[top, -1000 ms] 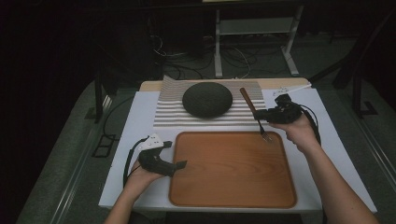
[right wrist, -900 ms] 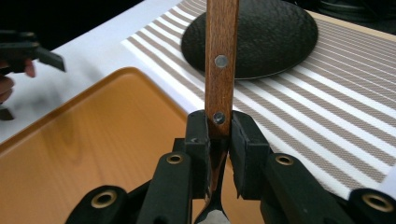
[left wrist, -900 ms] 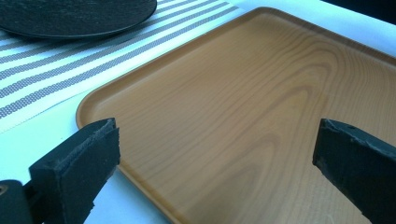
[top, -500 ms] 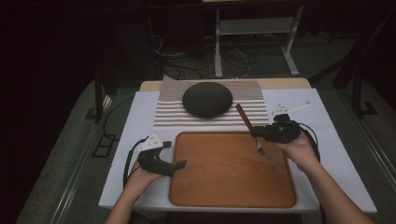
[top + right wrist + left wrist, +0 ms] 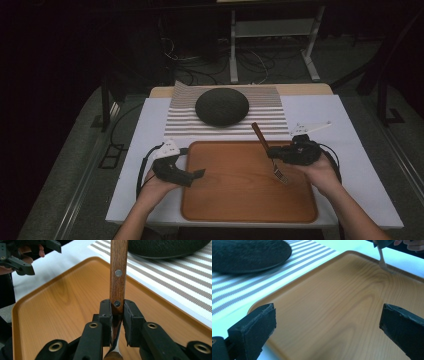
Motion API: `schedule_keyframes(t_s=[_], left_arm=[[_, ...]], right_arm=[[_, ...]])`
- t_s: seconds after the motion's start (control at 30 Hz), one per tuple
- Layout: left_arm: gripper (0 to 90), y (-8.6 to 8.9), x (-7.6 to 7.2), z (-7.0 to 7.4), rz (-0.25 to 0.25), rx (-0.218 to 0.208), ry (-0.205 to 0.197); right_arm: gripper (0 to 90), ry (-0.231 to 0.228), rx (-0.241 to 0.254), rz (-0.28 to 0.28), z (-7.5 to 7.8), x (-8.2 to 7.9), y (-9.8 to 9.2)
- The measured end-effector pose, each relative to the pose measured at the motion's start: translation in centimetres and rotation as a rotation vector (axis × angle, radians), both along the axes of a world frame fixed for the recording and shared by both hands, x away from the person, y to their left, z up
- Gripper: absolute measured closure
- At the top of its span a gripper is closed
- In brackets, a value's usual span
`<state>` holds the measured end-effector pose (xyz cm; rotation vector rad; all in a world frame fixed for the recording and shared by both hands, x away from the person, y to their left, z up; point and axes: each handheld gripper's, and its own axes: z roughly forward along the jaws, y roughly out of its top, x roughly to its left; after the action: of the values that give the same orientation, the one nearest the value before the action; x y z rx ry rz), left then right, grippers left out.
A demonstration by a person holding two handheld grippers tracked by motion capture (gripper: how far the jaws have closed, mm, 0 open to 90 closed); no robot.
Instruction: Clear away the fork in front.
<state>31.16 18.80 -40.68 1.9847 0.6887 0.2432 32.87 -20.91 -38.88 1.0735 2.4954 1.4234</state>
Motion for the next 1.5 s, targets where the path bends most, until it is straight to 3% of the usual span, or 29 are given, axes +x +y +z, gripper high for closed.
schedule_keyframes(t_s=[0.4, 0.73, 0.87, 1.0, 1.2, 1.33, 1.5], left_arm=[[0.5, -5.1, 2.6, 2.0, -0.091, -0.026, -0.019], [0.6, -9.0, 3.8, 3.6, -0.126, -0.055, -0.021], [5.7, -10.3, 3.9, 4.1, -0.136, -0.071, -0.013], [13.2, -11.1, 3.8, 4.4, -0.139, -0.117, -0.003], [25.2, -11.6, 3.7, 4.4, -0.137, -0.165, 0.015], [31.3, -11.8, 3.6, 4.3, -0.124, -0.173, 0.020], [45.1, -11.8, 3.6, 4.1, -0.128, -0.199, 0.044]], right_arm=[[76.8, -0.016, -0.002, 0.003, 0.0, 0.1, -0.1], [76.9, -0.031, 0.010, 0.005, 0.4, -0.2, 0.0], [76.8, -0.039, 0.014, 0.012, 0.6, -0.4, 0.2], [76.9, -0.045, 0.018, 0.026, 0.8, -0.5, 0.7], [76.9, -0.062, 0.015, 0.057, 0.8, -0.9, 2.0], [76.8, -0.067, 0.017, 0.070, 0.9, -0.9, 2.8], [76.9, -0.075, 0.023, 0.077, 1.0, -1.0, 3.5]])
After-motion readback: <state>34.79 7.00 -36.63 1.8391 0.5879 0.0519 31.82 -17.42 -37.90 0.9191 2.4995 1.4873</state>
